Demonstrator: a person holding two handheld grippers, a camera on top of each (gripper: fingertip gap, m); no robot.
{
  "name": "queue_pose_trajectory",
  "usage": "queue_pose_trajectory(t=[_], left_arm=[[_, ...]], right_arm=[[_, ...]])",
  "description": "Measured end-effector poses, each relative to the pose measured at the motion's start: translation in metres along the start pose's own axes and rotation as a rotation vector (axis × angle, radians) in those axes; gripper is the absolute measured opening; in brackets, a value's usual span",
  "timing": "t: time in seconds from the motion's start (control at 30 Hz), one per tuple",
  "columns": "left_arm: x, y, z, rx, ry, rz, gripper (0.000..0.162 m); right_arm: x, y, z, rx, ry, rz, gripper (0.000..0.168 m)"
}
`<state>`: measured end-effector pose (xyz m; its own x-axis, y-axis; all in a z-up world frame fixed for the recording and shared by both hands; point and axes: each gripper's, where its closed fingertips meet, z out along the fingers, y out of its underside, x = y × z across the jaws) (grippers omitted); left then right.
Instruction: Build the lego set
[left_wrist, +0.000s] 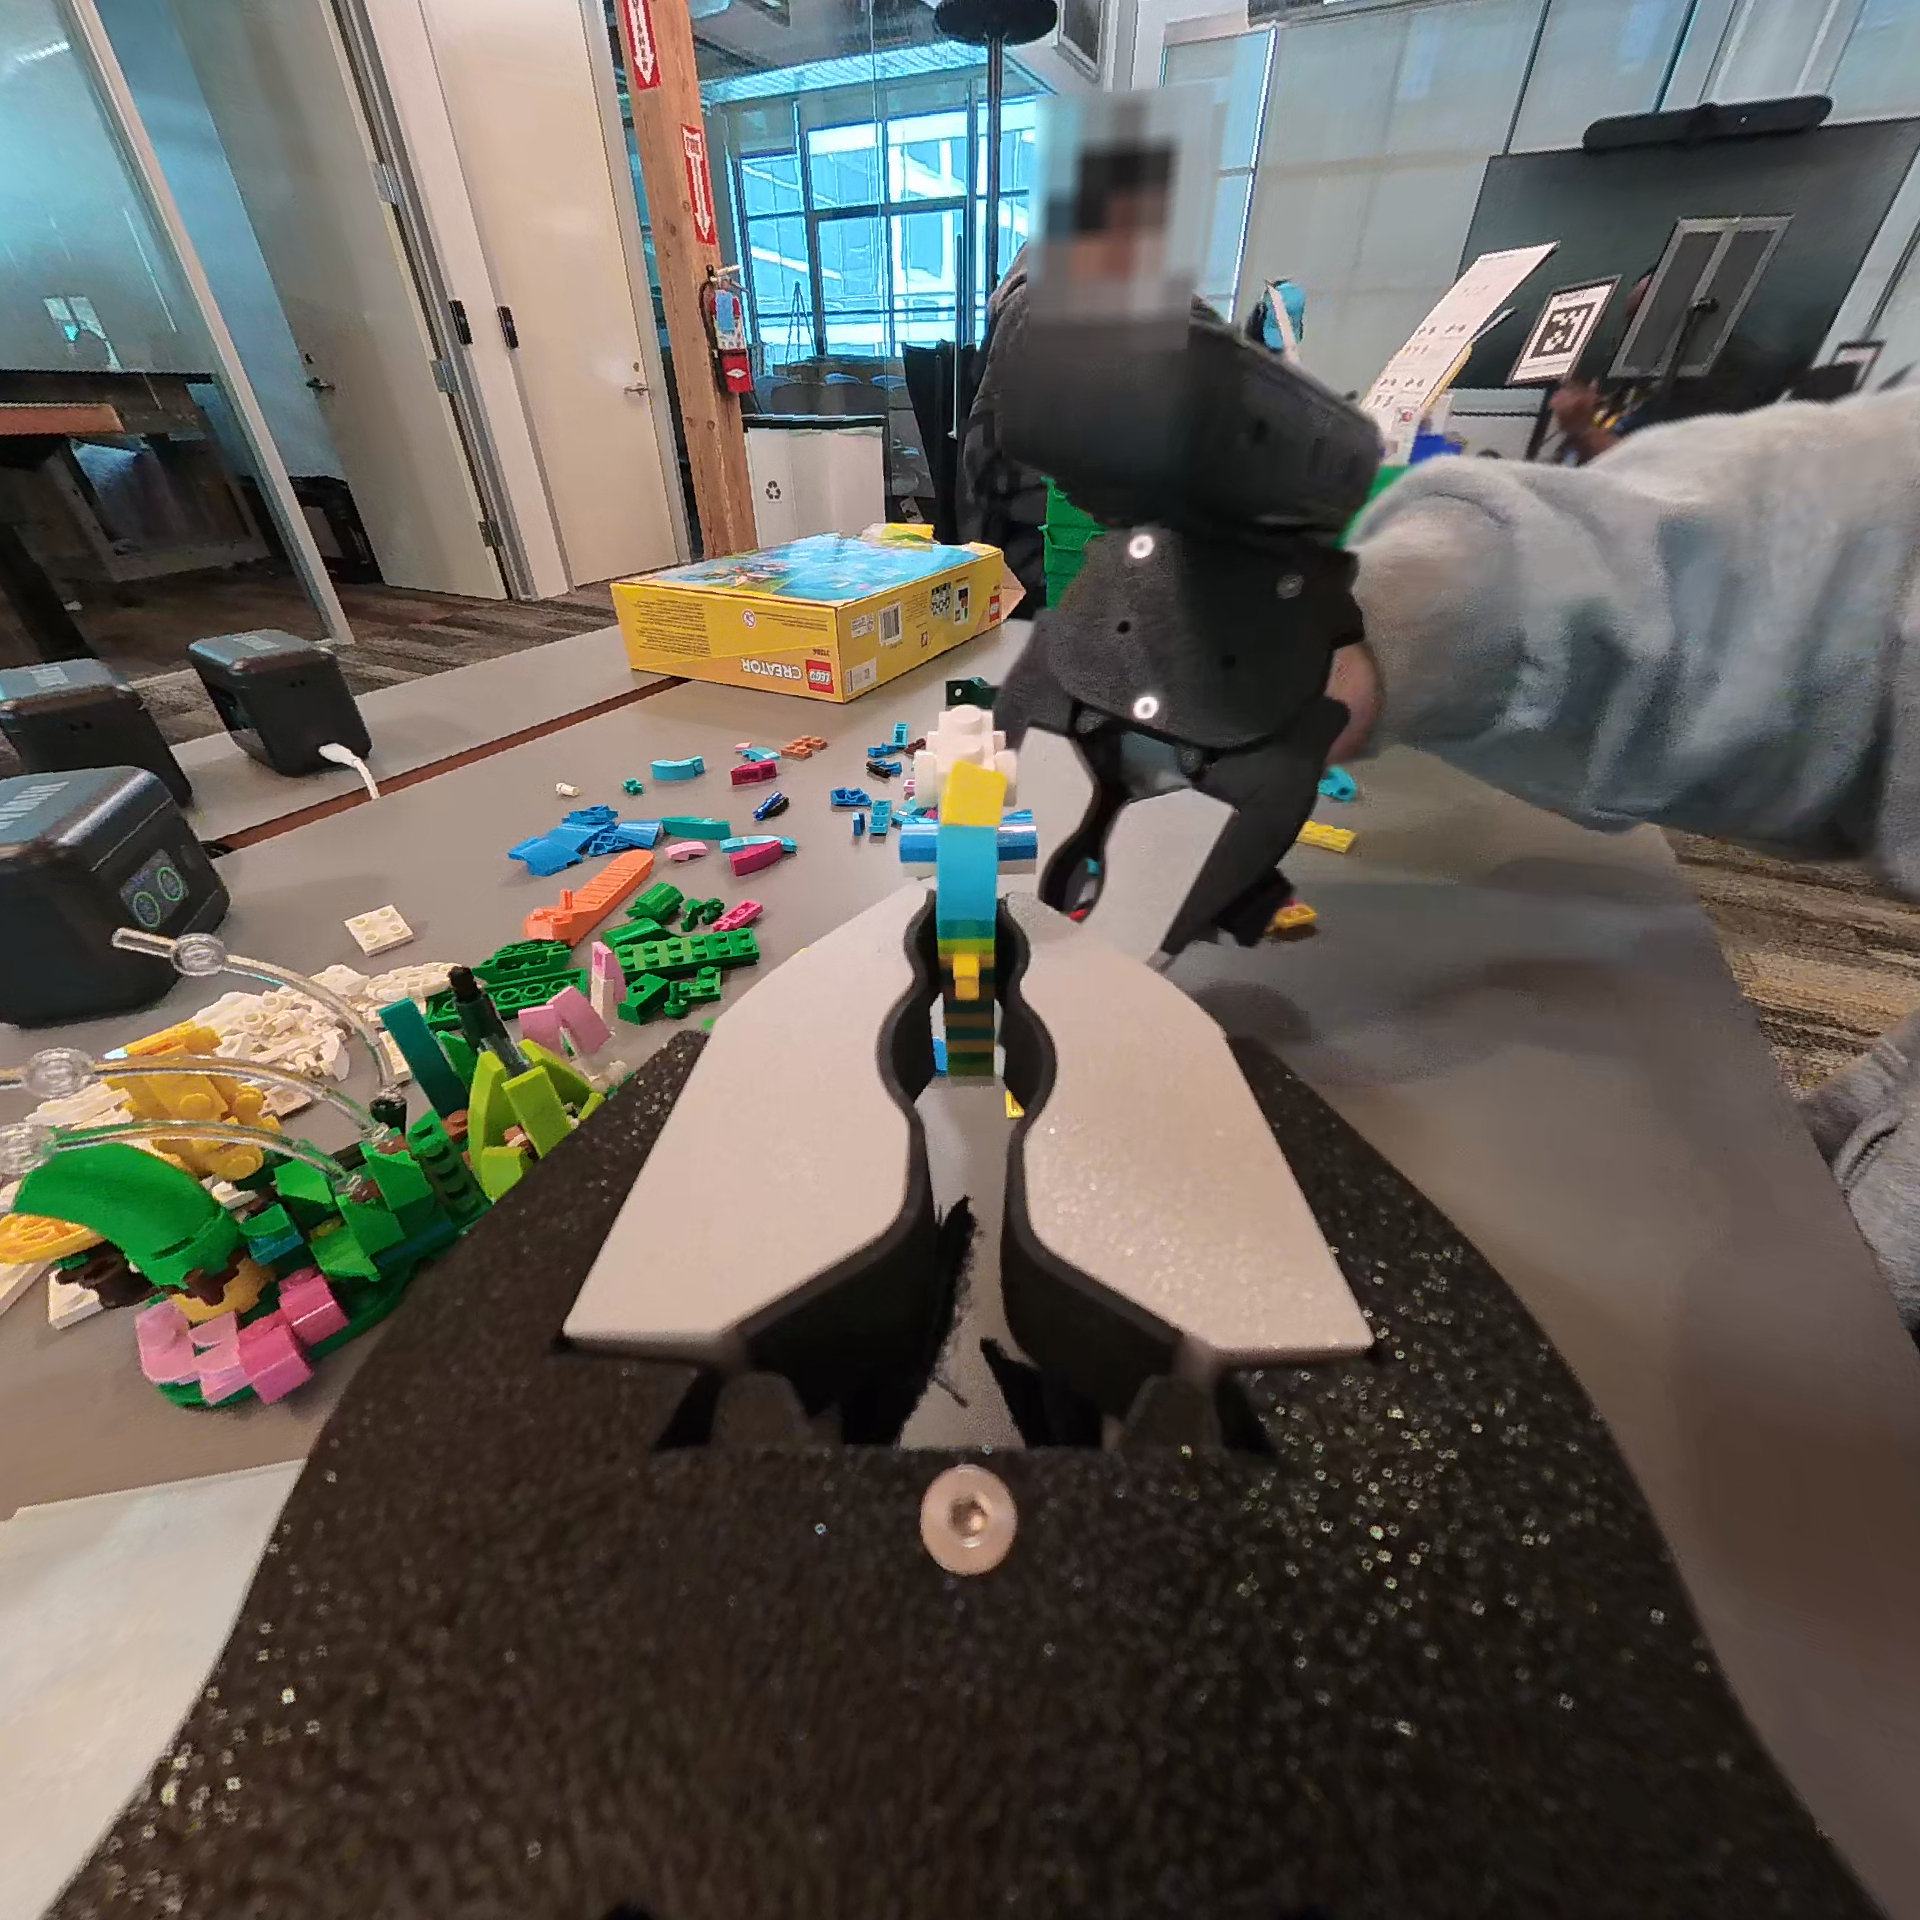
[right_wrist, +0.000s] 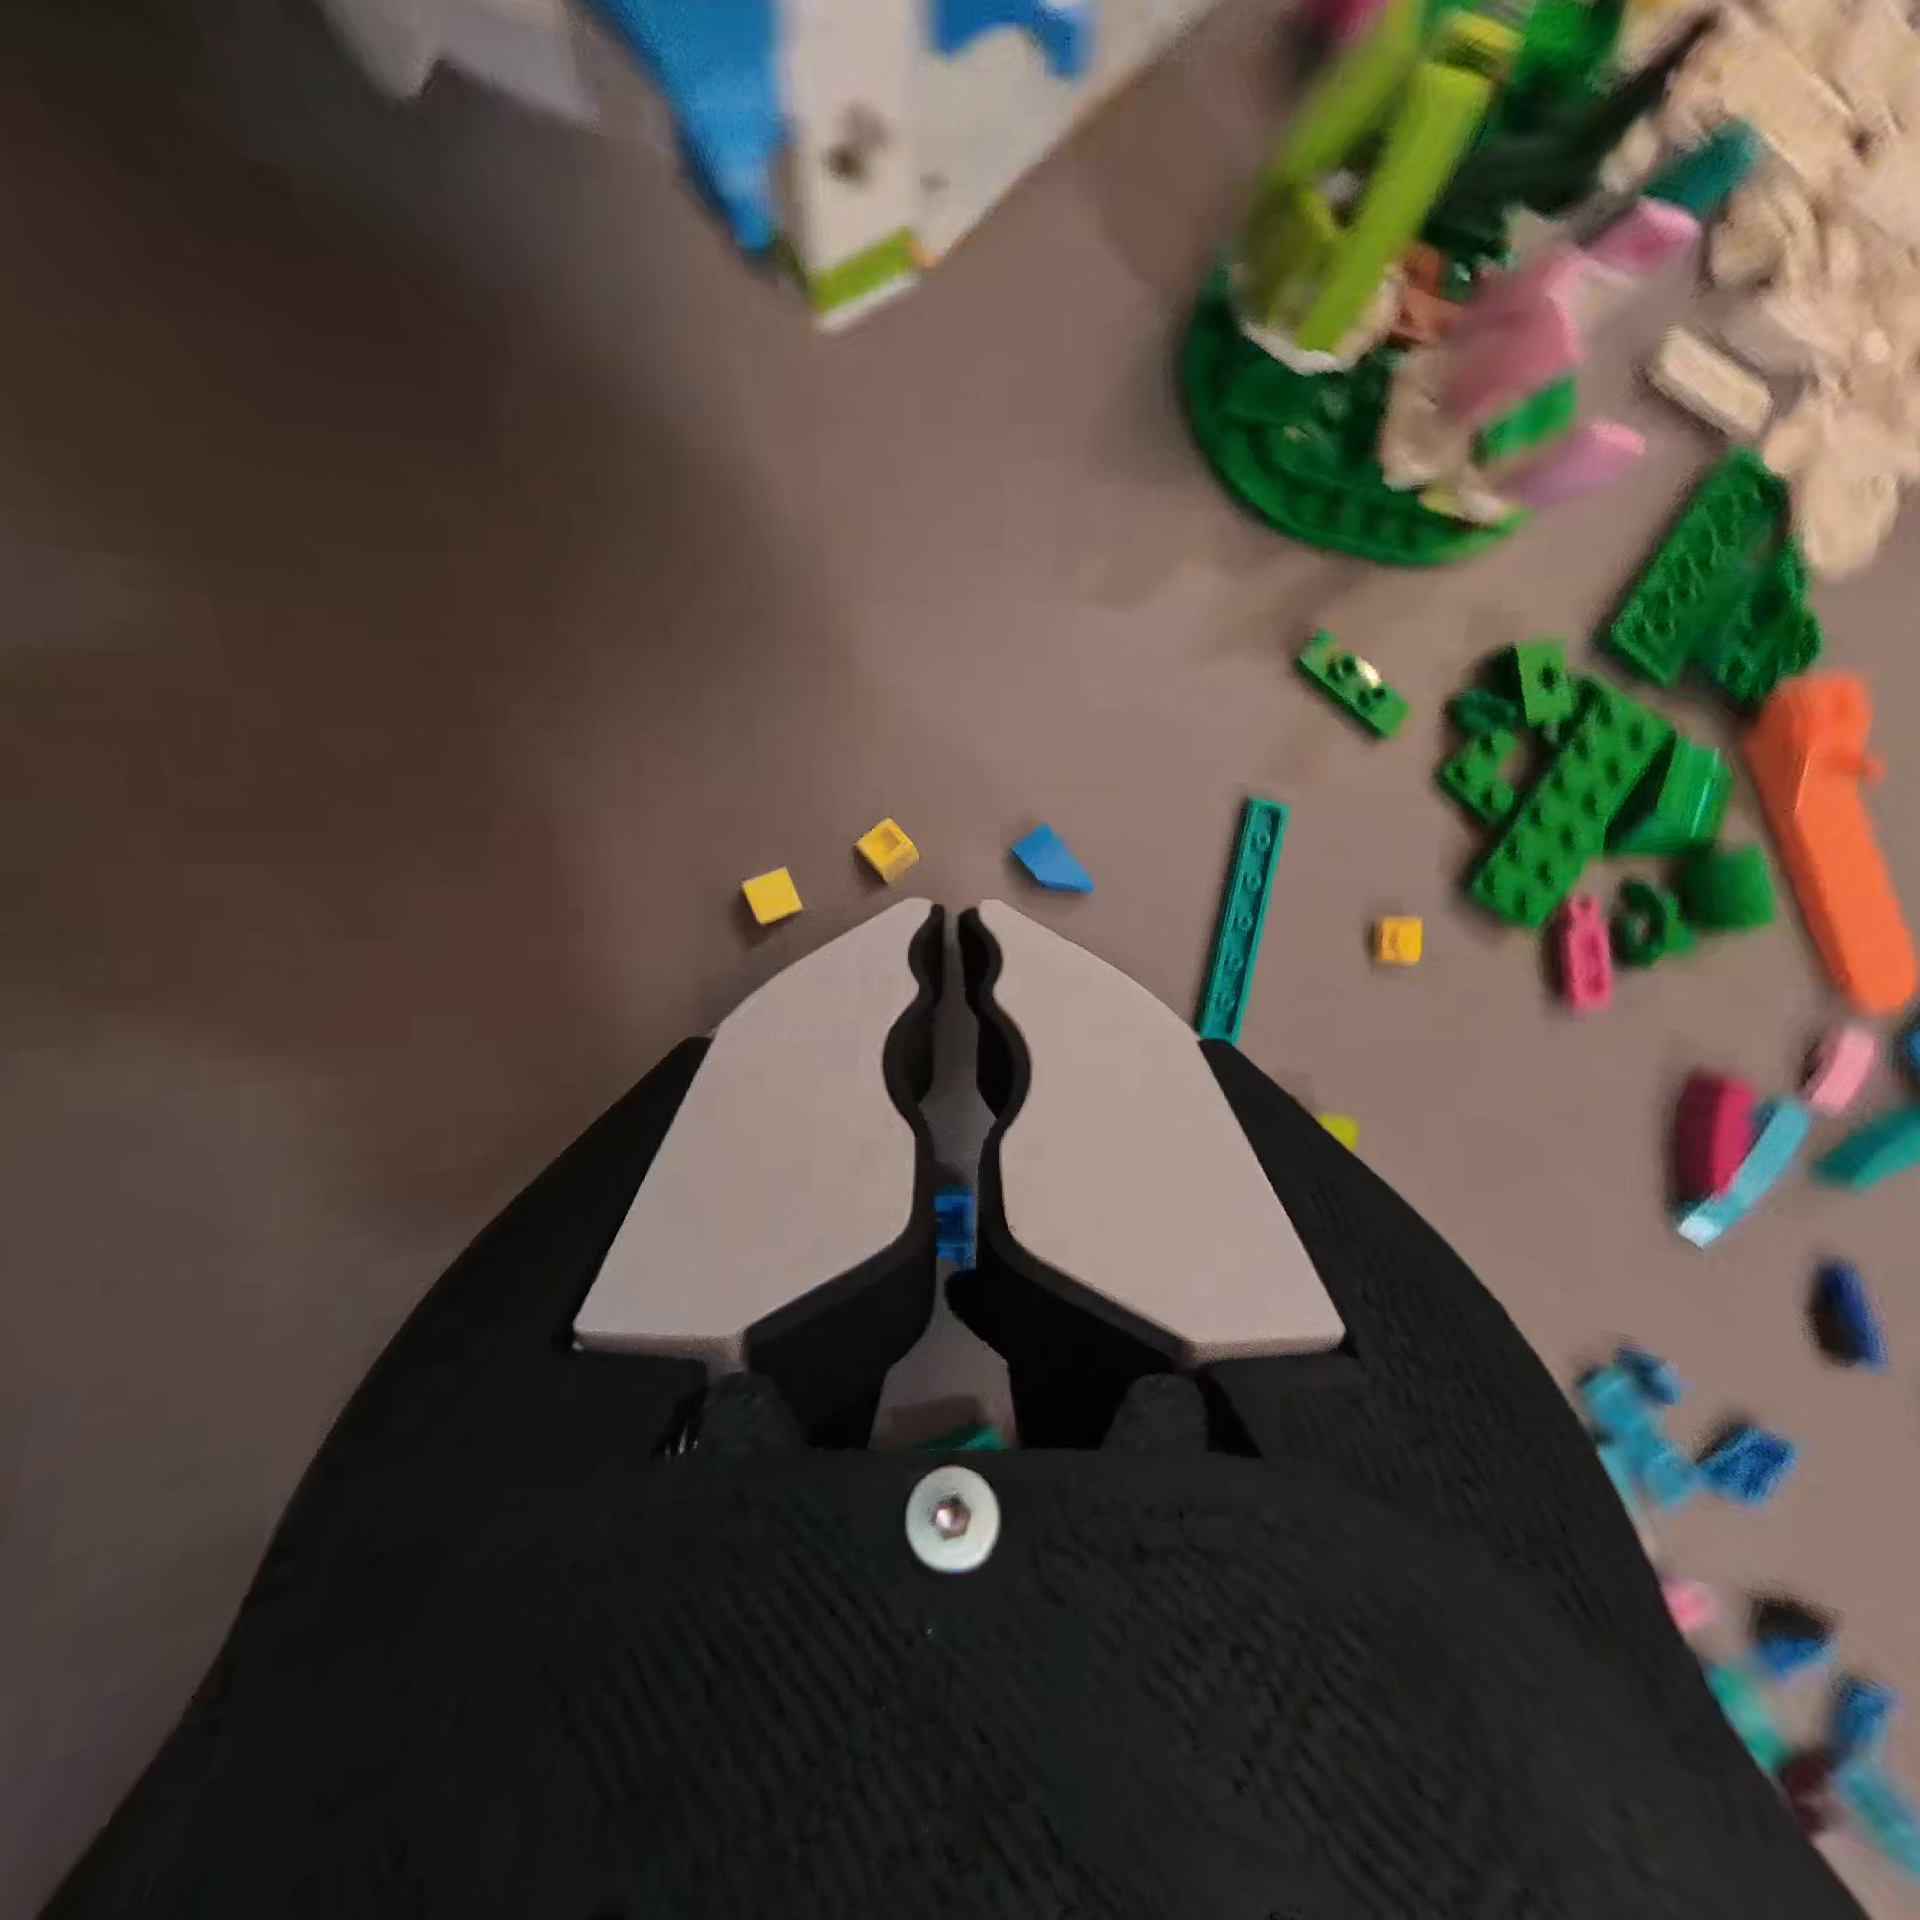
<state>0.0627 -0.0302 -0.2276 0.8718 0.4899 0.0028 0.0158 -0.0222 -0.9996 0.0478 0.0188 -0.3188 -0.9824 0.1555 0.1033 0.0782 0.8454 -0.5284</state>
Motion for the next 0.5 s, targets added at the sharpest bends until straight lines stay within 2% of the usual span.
queue_pose_trajectory(t=[0.07, 0.13, 0.23, 0.5], left_arm=[[0.0, 0.0, 0.0, 0.0, 0.0, -0.001, 0.008], [0.0, 0.0, 0.0, 0.001, 0.0, -0.002, 0.008], [0.0, 0.0, 0.0, 0.001, 0.0, -0.003, 0.008], [0.0, 0.0, -0.001, 0.003, 0.0, -0.006, 0.008]], right_arm=[[-0.008, -0.006, -0.002, 0.08, 0.023, 0.193, 0.013], [-0.015, -0.009, -0.002, 0.138, 0.09, 0.296, 0.021], [-0.021, -0.004, 0.0, 0.141, 0.219, 0.335, 0.024], [-0.02, 0.003, -0.004, 0.103, 0.317, 0.299, 0.02]])
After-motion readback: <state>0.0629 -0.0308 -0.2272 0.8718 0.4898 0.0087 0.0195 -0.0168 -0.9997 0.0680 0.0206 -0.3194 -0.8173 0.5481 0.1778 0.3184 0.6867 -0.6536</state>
